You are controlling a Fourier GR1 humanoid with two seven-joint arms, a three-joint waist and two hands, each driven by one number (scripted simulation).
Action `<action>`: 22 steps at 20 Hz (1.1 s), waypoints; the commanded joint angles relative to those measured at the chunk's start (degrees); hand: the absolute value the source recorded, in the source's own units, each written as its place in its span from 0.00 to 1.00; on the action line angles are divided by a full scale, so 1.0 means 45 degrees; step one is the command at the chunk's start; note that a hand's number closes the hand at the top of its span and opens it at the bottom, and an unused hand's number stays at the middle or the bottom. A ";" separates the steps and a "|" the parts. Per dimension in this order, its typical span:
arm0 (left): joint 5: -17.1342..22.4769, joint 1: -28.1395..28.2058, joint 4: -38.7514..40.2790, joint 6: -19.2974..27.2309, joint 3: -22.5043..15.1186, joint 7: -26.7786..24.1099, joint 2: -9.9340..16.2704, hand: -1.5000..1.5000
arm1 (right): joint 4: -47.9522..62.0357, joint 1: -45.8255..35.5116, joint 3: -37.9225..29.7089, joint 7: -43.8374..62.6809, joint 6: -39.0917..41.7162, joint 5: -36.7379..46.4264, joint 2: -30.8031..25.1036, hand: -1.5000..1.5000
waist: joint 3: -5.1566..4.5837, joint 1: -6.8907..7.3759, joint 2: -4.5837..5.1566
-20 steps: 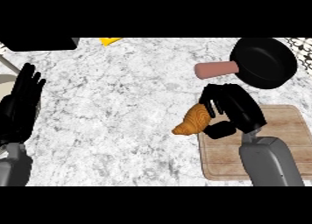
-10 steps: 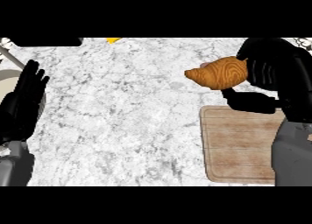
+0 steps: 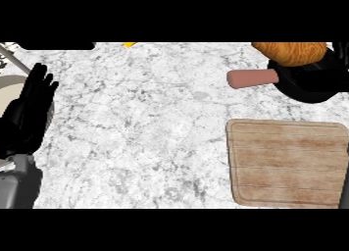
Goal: Pick the croissant from the cutting board and place it in the pot
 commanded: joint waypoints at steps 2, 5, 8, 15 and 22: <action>0.0192 0.0054 -0.0036 -0.0351 0.0320 0.0125 0.0217 0.50 | 0.2165 -0.1046 -0.0976 -0.0348 -0.0306 -0.1103 -0.0874 1.00 | 0.0001 0.0039 0.0008; -0.0259 0.0097 0.0101 0.0065 -0.0125 -0.0145 -0.0320 0.50 | 0.4503 -0.1054 -0.1580 -0.2075 -0.1810 -0.1100 -0.1132 1.00 | 0.0006 0.0091 0.0045; -0.0313 0.0136 0.0059 -0.0111 -0.0267 -0.0318 -0.0307 0.50 | 0.6027 -0.0698 -0.1430 -0.4076 -0.3071 0.0038 -0.2022 1.00 | 0.0008 0.0176 0.0100; -0.0103 -0.0047 -0.0446 -0.0152 -0.0243 0.0351 -0.0231 0.50 | 1.0027 -0.1738 -0.0870 -0.4618 -0.5815 0.3207 -0.3688 1.00 | 0.0020 0.0514 0.0166; -0.0317 -0.0345 0.0281 -0.0049 -0.0284 -0.0189 -0.0512 0.50 | 1.4970 -0.2974 -0.1615 -0.6651 -0.7151 0.2643 -0.4217 1.00 | 0.0023 0.0460 0.0200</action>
